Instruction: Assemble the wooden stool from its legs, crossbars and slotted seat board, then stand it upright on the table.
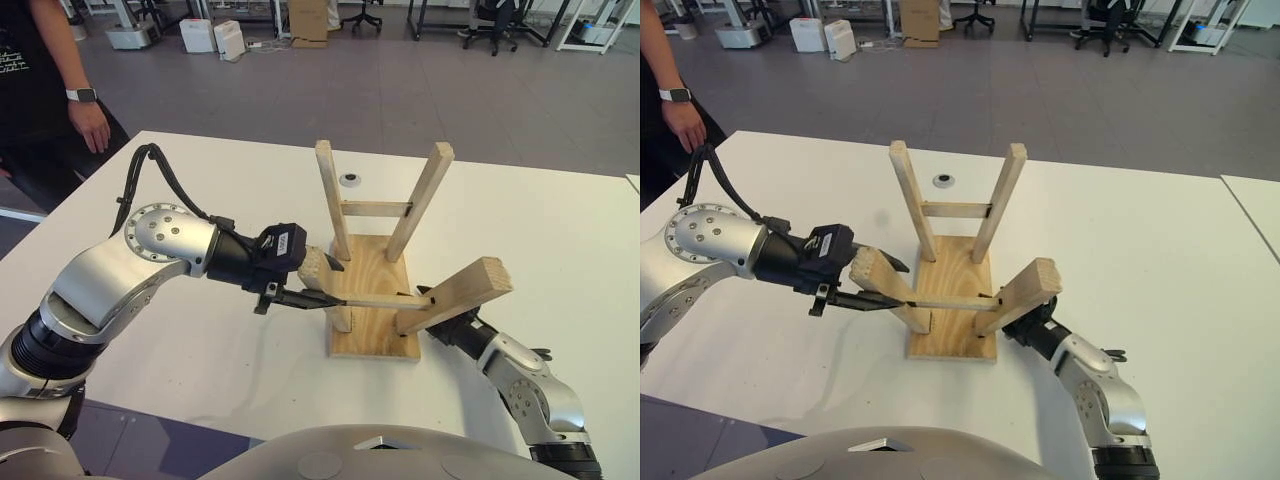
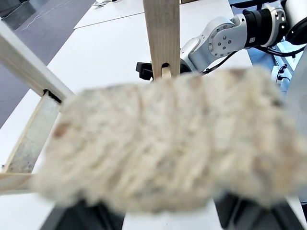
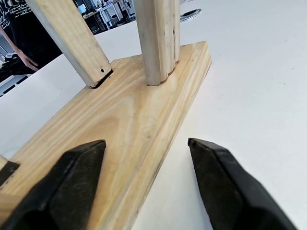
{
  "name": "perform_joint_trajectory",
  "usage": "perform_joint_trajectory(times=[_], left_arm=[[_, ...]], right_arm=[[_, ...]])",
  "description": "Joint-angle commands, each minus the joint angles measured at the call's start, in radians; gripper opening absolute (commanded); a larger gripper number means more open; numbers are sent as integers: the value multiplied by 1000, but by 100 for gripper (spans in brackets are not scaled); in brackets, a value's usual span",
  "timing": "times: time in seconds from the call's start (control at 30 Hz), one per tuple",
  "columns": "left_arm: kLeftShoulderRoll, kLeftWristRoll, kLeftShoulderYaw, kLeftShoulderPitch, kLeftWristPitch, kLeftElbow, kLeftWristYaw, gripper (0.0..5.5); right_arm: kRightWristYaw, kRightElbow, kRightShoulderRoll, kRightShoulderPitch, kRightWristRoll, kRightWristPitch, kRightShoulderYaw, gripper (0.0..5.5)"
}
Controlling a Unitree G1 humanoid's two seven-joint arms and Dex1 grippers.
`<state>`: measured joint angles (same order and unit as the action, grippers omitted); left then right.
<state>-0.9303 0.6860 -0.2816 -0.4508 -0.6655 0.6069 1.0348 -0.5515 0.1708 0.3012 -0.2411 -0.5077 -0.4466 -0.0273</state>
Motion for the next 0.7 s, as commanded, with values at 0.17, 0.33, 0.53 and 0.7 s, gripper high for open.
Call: perform_joint_trajectory(times=[0.17,0.33,0.53,0.7], left_arm=[[38,-90,-198,125,-279,-81,-190,326],[-74,243,138,169,-343,55,-181,410],[-77,1054,776,118,-192,-124,-522,410],[99,999,680,193,-47,-28,-829,410]], right_arm=[[14,-42,-32,-33,37,-43,94,323],[1,-50,6,5,8,-42,27,323],[-49,50,173,355,-355,-216,-273,323],[111,183,229,633,-1006,-368,-379,323]])
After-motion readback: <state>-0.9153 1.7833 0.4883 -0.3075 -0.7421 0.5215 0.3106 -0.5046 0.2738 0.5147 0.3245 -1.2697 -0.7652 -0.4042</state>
